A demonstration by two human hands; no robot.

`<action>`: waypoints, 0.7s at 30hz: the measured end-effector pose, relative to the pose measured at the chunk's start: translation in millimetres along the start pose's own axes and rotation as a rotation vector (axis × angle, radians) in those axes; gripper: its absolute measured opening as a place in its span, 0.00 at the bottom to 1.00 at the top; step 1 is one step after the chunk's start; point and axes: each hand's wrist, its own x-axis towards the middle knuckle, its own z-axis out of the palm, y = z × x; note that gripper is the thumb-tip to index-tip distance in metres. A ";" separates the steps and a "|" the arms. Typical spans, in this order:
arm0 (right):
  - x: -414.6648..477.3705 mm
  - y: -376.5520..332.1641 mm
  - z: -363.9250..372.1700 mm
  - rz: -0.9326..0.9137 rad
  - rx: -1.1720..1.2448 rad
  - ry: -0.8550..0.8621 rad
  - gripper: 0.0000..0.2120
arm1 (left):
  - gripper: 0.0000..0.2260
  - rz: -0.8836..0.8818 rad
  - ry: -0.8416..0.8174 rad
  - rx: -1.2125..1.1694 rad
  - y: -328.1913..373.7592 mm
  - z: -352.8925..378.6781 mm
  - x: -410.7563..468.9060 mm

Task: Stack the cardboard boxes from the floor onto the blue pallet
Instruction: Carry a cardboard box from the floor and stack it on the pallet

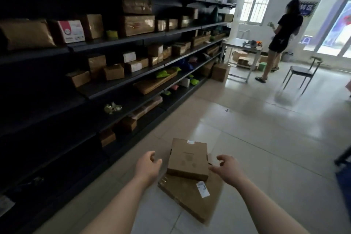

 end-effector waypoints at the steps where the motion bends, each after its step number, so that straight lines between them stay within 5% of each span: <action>1: 10.5 -1.8 -0.1 0.017 0.012 0.013 0.28 | 0.23 0.005 -0.021 0.001 3.2 3.7 15.5; 11: 107.4 -10.9 -4.6 0.211 0.116 0.121 0.28 | 0.22 0.052 -0.189 0.114 40.1 39.7 160.0; 21: 243.2 33.5 13.1 0.296 0.186 0.100 0.26 | 0.21 -0.078 -0.228 0.108 42.7 133.0 281.9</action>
